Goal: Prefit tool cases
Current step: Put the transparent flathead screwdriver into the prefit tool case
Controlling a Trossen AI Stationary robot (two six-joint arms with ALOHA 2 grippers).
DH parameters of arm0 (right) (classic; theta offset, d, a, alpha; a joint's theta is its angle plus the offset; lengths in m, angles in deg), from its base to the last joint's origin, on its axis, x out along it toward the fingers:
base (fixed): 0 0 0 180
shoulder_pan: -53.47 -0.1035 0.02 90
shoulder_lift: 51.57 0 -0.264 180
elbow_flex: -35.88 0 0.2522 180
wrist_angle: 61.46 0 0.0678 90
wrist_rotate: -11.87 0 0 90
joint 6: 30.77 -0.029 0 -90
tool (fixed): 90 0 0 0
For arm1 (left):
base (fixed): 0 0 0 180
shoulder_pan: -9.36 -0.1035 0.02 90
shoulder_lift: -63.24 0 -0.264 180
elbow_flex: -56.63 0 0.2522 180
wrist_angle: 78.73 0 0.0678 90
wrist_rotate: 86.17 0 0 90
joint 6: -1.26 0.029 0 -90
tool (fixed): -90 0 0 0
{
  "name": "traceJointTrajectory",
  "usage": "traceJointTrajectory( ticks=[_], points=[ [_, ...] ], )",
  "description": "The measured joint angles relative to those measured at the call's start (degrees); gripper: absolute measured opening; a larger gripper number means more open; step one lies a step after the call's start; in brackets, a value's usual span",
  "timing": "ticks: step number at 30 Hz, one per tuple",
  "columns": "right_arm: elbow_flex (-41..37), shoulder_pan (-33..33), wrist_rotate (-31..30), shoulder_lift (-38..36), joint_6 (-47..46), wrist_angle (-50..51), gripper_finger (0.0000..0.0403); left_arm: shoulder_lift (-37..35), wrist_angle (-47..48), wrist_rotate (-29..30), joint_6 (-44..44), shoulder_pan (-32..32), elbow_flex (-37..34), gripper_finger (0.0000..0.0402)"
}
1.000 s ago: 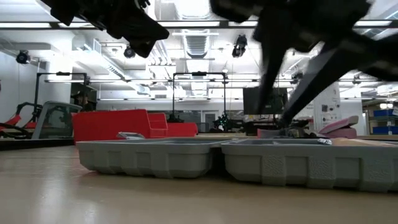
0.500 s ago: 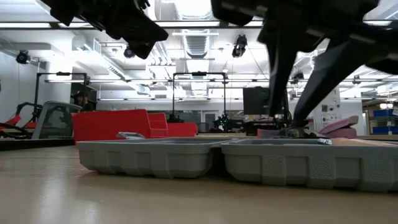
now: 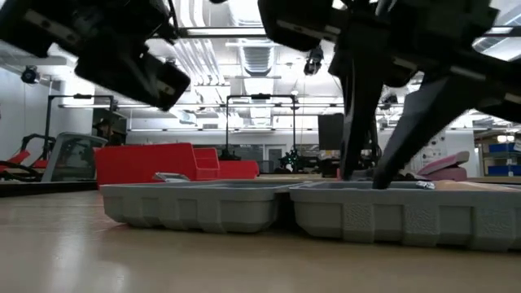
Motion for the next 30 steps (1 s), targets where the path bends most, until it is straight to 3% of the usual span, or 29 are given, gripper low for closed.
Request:
traceJointTrajectory(
  ticks=[5, 17, 24, 30],
  points=[
    [0.2, -0.79, -0.66, 0.21, 2.54, -0.14, 0.0068, 0.46, -0.41, 0.12, -0.65, 0.09, 0.35, 0.002],
    [0.28, -1.31, -2.17, -2.01, 29.36, 9.2, 0.0075, -0.39, -5.55, 0.15, -0.68, 0.09, 2.84, 0.002],
    [0.28, -3.57, 1.55, -3.18, 26.7, 16.57, 0.0061, 2.71, -5.69, 0.66, -4.37, 0.09, 3.13, 0.002],
    [0.28, -5.37, 4.35, -4.15, 21.37, 21.48, 0.0053, 13.39, -4.75, 3.81, -8.41, 0.09, 7.19, 0.002]
  ],
)
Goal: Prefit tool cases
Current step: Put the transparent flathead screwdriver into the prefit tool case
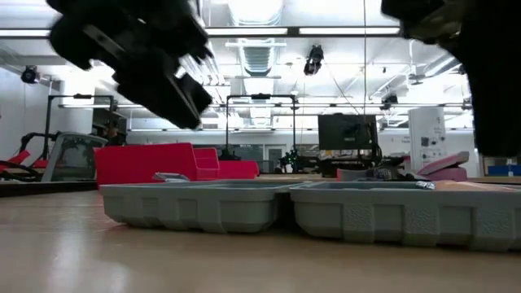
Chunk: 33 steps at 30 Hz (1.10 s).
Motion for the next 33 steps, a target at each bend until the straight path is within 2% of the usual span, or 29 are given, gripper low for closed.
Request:
traceJointTrajectory(
  ticks=[5, 10, 12, 17, 24, 33],
  points=[
    [0.0, -1.45, 0.67, -0.66, -0.58, -0.08, 0.0055, 8.61, 0.45, 0.06, -0.07, -0.01, 5.83, 0.002],
    [0.09, -1.85, 0.6, -0.69, 0.88, -2.13, 0.0064, 12.69, 1.69, 2.2, -0.11, -0.13, 8.48, 0.002],
    [0.0, -1.78, -0.32, -0.69, 2.55, -2.6, 0.0067, 12.95, 3.7, 4.05, -1.6, -0.13, 8.47, 0.002],
    [-0.78, -1.52, -1.46, -0.75, 8.7, -2.55, 0.0067, 13.08, 5.8, 4.43, -8.36, 0.92, 7.13, 0.002],
    [-1.18, -1.52, -3.16, -0.75, 12.78, 1.16, 0.0049, 12.97, 4.61, 6.35, -18.69, 8.41, 5.12, 0.002],
    [-1.18, -1.49, -3.13, -0.75, 19.43, 0.06, 0.004, 13.15, 4.64, 10.61, -29.64, 16.24, 6.89, 0.002]
  ],
)
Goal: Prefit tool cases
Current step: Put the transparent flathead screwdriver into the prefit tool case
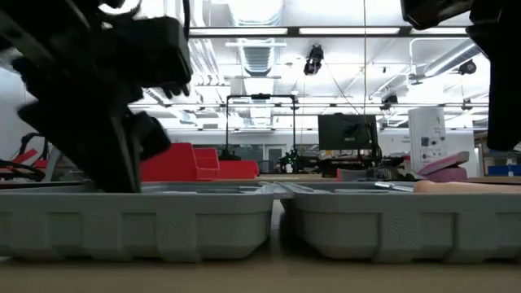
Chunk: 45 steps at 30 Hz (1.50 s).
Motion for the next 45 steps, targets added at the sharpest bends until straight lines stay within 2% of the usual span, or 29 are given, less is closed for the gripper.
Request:
traceJointTrajectory(
  ticks=[7, 11, 15, 23, 32, 45],
  points=[
    [0.0, 1.72, 0.53, -0.14, -0.36, -9.29, 0.0057, -1.52, 0.9, 3.17, -0.07, 1.47, 2.93, 0.002],
    [0.0, 3.94, 0.42, 0.0, 0.79, -14.17, 0.0069, -3.73, 1.53, 8.61, 3.63, 3.09, 3.42, 0.002],
    [-0.04, 5.27, -3.01, 0.13, 1.2, -15.17, 0.0081, -7.97, 0.96, 13.81, 4.9, 5.31, 2.1, 0.002],
    [-0.04, 6.84, -1.67, 0.63, 2.36, -20.11, 0.0096, -16.17, -0.19, 18.58, 4.24, 9.52, -2.9, 0.002],
    [-0.04, 7.92, 0.45, 1.4, 0.3, -21.51, 0.0109, -20.66, -0.39, 19.43, -0.55, 11.21, -7.69, 0.002],
    [-0.07, 9.4, 2.32, 3.97, 0.68, -22.52, 0.0106, -24.71, 1.09, 20.8, -0.26, 13.83, -9.65, 0.002]
  ],
)
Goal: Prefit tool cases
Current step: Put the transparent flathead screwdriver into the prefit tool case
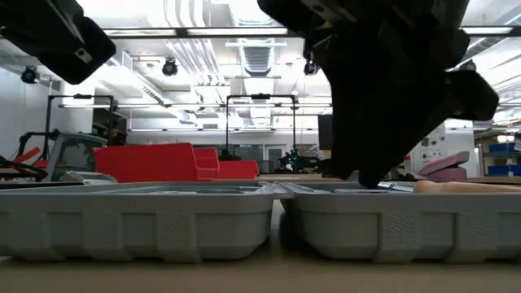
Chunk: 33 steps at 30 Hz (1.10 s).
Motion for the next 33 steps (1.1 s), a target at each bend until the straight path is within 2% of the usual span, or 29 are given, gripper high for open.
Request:
traceJointTrajectory(
  ticks=[10, 18, 22, 29, 33],
  points=[
    [0.4, 2.64, 3.39, 4.52, 2.27, -0.65, 0.0121, -3.88, 2.87, -0.01, -0.13, 2.19, -0.23, 0.002],
    [0.87, 4.2, 5.27, 6.13, 4.76, -3.26, 0.0109, -4.09, 3.52, -0.01, -0.36, 2.3, -0.32, 0.002],
    [0.9, 4.45, 5.68, 6.15, 6.0, -3.14, 0.0088, -4.14, 3.5, -0.01, -0.37, 2.29, -0.36, 0.002],
    [0.87, 4.74, 5.11, 6.12, 8.42, -1.12, 0.0013, -4.14, 3.5, -0.01, -0.72, 2.3, -0.12, 0.002],
    [0.76, 4.58, 5.17, 5.73, 9.47, -0.2, 0.0006, -4.14, 3.53, -0.03, -1.43, 2.31, -0.08, 0.002]
  ],
)
